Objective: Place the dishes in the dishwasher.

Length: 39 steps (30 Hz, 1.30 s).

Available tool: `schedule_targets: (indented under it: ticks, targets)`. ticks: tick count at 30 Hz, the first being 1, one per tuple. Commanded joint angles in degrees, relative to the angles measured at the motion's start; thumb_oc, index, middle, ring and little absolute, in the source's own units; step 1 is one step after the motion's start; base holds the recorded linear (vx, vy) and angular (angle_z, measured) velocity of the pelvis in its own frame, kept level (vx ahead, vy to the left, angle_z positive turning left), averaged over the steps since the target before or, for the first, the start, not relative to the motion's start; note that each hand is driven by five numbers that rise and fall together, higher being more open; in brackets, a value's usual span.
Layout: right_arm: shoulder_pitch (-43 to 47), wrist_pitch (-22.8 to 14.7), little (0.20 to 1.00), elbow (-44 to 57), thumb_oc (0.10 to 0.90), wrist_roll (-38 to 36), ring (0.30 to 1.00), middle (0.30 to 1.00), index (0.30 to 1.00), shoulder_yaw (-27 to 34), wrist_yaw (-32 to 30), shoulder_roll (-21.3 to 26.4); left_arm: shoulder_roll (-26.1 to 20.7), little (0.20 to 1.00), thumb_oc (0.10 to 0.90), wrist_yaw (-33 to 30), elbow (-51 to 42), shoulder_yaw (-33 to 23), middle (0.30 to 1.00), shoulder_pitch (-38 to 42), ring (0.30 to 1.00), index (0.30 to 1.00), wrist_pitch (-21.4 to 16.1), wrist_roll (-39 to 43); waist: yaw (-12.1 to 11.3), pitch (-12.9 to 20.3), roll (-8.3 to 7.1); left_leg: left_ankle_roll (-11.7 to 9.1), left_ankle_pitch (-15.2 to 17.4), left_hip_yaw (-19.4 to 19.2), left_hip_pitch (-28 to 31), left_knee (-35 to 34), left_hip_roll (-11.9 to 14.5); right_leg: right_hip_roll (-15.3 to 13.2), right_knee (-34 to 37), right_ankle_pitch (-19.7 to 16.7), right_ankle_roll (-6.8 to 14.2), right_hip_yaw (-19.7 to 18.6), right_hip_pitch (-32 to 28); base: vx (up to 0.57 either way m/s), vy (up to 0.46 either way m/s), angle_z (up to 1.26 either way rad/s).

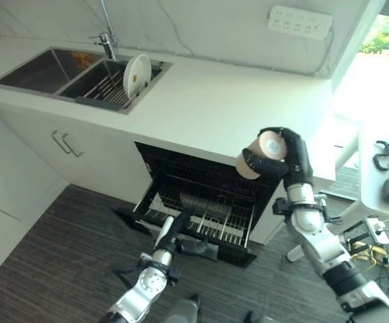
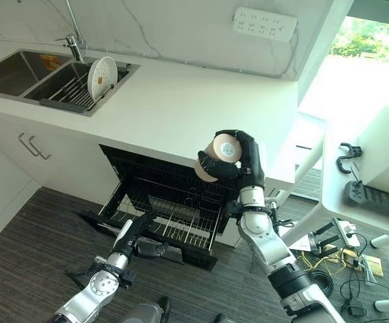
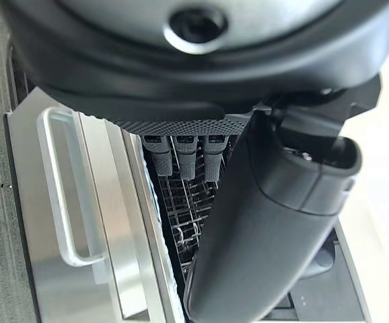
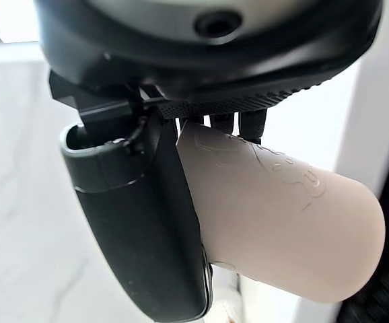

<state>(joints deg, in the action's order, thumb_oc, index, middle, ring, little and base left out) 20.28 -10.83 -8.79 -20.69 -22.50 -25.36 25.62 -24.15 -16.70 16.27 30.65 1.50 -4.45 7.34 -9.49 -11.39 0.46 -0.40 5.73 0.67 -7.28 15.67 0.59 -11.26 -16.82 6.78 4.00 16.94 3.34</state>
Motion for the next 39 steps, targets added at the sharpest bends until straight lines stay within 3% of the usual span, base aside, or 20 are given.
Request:
schedule_targets:
  ticks: [1,5,10,21,25,34,39]
  targets:
    - [5.39,-5.98,0.300,3.00,0.400,-0.52,0.300,0.300,0.300,0.81,1.40,-0.38,-2.88,0.900,0.800,0.03,-6.23,-1.11,0.900,-0.79,0.900,0.900,-4.74,-3.89,-1.11,3.11,-0.34,-0.79,3.28,-2.25,-0.45,1.52,2.26,-2.09,-0.37,1.29,2.84,1.79,-0.83,0.02,0.018,0.23]
    - [4.88,-6.19,0.300,2.62,0.400,0.26,0.300,0.300,0.300,-1.42,2.20,-2.53,-3.80,0.900,0.800,-0.04,-6.35,-1.85,0.900,-1.10,0.900,0.900,-5.72,-5.75,-2.00,2.45,-0.27,-0.77,2.91,-1.56,-1.29,1.52,1.98,-2.46,-0.37,1.12,2.98,2.48,-0.61,0.00,0.022,0.15]
    - [4.38,-3.67,0.300,3.10,0.400,2.67,0.300,0.300,0.300,-4.25,3.12,-4.22,-4.52,0.900,0.800,-0.92,-5.89,-3.35,0.900,-0.91,0.900,0.900,-7.10,-7.96,-2.62,2.22,-0.29,-0.81,2.71,-0.85,-1.96,1.52,1.49,-2.73,-0.37,1.03,3.17,2.69,-0.30,0.02,0.023,0.14]
    - [4.24,-4.28,0.300,-13.35,0.400,10.16,0.300,0.300,0.300,-7.29,-1.21,-6.25,-9.33,0.900,0.800,-3.55,-11.64,-10.47,0.900,0.18,0.900,0.900,-12.48,-15.32,-5.10,-0.44,0.49,-1.17,1.56,0.62,-4.98,1.52,1.26,-3.56,-0.37,0.50,3.52,4.06,0.96,0.02,0.010,0.12]
    - [8.63,-6.49,0.300,-21.81,0.400,6.54,0.300,0.300,0.300,-5.30,-2.34,-4.98,-10.89,0.900,0.800,-4.42,-13.90,-11.66,0.900,2.85,0.900,0.900,-14.41,-14.48,-5.76,-3.17,1.14,-1.26,0.72,1.57,-8.32,1.52,0.87,-3.62,-0.37,0.01,3.42,4.22,3.45,-0.12,-0.007,0.27]
    - [20.78,-7.71,0.300,-35.78,0.400,3.17,0.300,0.300,0.300,-1.65,-0.48,-2.01,-12.44,0.900,0.800,-7.19,-18.69,-11.02,0.900,10.02,0.900,0.900,-15.53,-14.89,-6.98,-8.91,2.29,-1.03,-0.74,2.68,-14.89,1.52,-0.75,-4.45,-0.37,-1.56,4.10,4.37,9.00,-0.11,0.010,0.12]
    - [22.96,-8.83,0.300,-39.13,0.400,0.99,0.300,0.300,0.300,-0.68,0.47,-1.70,-12.74,0.900,0.800,-8.74,-19.98,-10.68,0.900,11.77,0.900,0.900,-15.19,-14.99,-7.14,-10.18,3.02,-0.88,-0.93,2.62,-16.30,1.52,-1.24,-5.09,-0.37,-2.04,4.53,4.46,10.37,-0.06,0.026,0.06]
